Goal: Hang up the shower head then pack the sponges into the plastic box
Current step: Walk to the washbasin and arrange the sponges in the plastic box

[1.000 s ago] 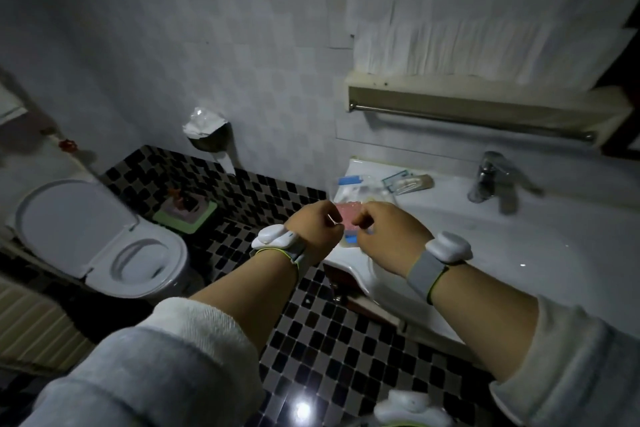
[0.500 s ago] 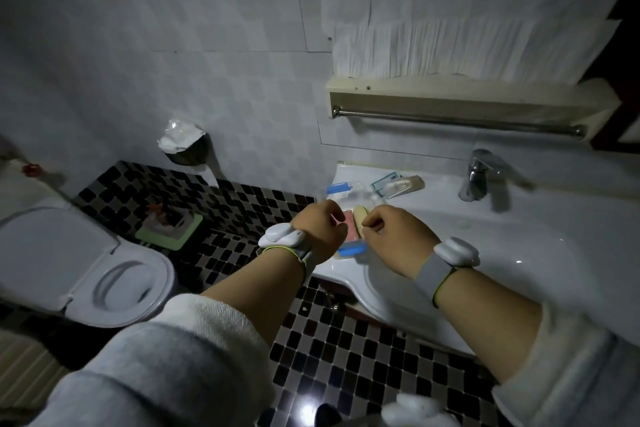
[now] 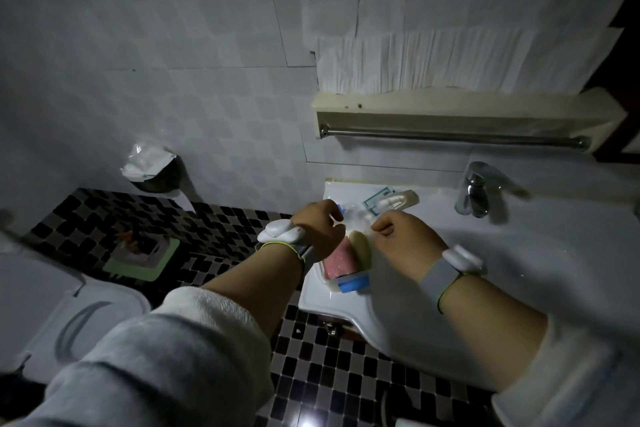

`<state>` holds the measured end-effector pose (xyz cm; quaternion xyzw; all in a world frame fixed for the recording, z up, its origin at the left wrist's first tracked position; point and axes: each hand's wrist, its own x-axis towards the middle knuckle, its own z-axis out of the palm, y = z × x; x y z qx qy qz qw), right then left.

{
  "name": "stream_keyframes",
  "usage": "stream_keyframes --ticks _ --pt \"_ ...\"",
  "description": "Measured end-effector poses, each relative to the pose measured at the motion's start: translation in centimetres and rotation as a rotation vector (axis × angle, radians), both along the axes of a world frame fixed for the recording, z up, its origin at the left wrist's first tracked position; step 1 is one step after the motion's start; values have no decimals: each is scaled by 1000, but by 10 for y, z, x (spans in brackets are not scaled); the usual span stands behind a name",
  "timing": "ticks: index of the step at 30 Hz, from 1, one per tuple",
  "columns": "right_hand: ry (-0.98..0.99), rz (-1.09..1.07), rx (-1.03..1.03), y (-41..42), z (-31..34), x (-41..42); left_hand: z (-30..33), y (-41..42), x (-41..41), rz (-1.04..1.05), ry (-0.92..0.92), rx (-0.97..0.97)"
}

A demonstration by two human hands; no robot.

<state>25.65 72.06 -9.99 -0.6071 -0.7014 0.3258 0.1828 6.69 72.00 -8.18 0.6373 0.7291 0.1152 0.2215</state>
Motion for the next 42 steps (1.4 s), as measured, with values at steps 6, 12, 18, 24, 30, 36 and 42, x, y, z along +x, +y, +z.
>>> stream_keyframes --ticks 6,12,18,24,30,36,42 --pt "-37 11 -17 53 -16 15 -1 44 13 13 -30 -14" --pt "-93 44 -65 105 -45 25 -22 79 28 37 -55 -99" --pt "-136 104 -143 125 -90 24 -59 84 28 96 -10 -209" --pt "-199 64 -181 152 -127 18 -84 67 4 220 151 -212" --pt "-385 101 -185 191 -149 17 -109 65 -21 431 93 -423" --pt "-479 179 -33 224 -154 32 -136 73 -22 443 -109 -463" --pt "-668 313 117 237 -162 31 -136 88 -23 432 -138 -380"
